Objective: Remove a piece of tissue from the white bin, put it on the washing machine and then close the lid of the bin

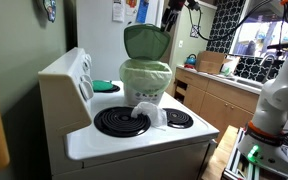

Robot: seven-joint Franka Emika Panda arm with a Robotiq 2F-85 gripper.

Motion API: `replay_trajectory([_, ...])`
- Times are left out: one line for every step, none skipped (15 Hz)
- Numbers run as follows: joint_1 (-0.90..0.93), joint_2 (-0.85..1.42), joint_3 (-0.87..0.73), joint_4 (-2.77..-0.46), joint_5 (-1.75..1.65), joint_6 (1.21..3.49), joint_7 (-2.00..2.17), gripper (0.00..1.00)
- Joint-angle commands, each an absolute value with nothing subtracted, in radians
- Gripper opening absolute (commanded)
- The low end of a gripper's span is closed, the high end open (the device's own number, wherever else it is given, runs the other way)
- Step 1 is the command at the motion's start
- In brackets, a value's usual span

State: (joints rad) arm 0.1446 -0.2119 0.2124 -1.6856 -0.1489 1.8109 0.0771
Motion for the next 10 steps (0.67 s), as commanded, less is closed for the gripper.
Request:
replay_trajectory([0.146, -0.202, 0.203, -1.653, -0.167, 1.798, 0.026, 1.00])
replay_trajectory([0.147, -0.205, 0.201, -1.653, -0.165, 1.802, 0.015, 1.00])
replay_trajectory([0.147, -0.204, 0.200, -1.648, -0.162, 1.800, 0.011, 1.00])
replay_trajectory([0.144, -0.203, 0.199, -1.646, -0.169, 1.815, 0.014, 1.00])
replay_trajectory([0.144, -0.198, 0.195, -1.646, -0.161, 1.836, 0.013, 1.00])
replay_trajectory([0.145, -0.190, 0.191, -1.649, -0.150, 1.858, -0.003, 1.00])
replay_trajectory([0.146, -0.189, 0.187, -1.655, -0.146, 1.883, -0.008, 1.00])
replay_trajectory([0.148, -0.183, 0.185, -1.665, -0.136, 1.922, -0.012, 1.00])
replay_trajectory([0.149, -0.176, 0.184, -1.665, -0.129, 1.938, -0.015, 1.00])
replay_trajectory([0.153, -0.168, 0.184, -1.666, -0.100, 1.949, -0.002, 1.00])
